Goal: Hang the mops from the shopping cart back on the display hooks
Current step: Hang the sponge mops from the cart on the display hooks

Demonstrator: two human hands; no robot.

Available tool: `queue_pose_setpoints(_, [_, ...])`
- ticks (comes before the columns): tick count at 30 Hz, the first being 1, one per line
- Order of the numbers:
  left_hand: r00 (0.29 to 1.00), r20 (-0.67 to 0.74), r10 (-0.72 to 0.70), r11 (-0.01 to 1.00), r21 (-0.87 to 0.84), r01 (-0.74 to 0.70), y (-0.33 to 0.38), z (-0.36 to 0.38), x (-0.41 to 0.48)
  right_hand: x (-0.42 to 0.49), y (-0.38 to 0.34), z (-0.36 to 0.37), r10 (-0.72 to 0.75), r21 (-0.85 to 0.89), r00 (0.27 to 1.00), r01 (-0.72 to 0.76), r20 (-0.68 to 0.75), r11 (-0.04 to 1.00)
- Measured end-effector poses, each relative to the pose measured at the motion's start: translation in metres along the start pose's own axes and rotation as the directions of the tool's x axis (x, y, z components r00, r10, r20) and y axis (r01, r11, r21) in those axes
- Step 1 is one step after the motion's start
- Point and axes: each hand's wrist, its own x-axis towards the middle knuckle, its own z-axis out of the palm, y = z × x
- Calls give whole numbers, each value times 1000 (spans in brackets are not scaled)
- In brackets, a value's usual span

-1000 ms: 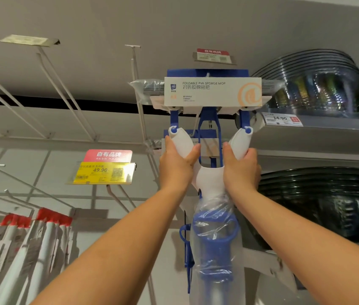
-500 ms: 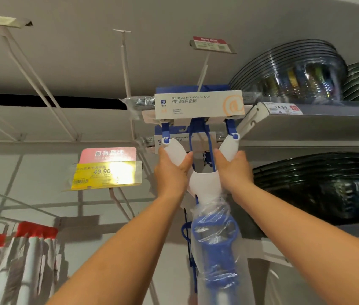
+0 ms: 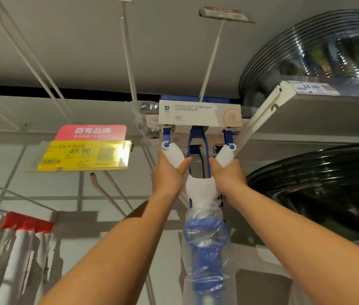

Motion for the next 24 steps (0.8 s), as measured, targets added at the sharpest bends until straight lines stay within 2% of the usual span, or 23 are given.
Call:
queue_pose_setpoints(6, [996, 25, -86, 996, 6, 86, -25, 24, 10, 17, 23, 9, -52, -52, 998, 51, -19, 997])
queue_pose_setpoints(11, [997, 6, -77, 997, -28, 77, -30, 26, 10, 18, 27, 14, -91, -76, 995, 88, -41, 993])
queue_pose_setpoints(16, [992, 37, -124, 992, -6, 124, -29, 23, 3, 12, 30, 12, -75, -104, 997, 75, 5, 992])
queue_pose_setpoints(20, [983, 116, -144, 989, -3, 145, -31, 18, -11, 1, 36, 11, -27, -130, 997, 36, 67, 991])
queue_pose_setpoints(24, [981, 167, -94, 990, 118, 74, -28, 2, -31, -20, 36, 2, -23, -224, 994, 45, 103, 974])
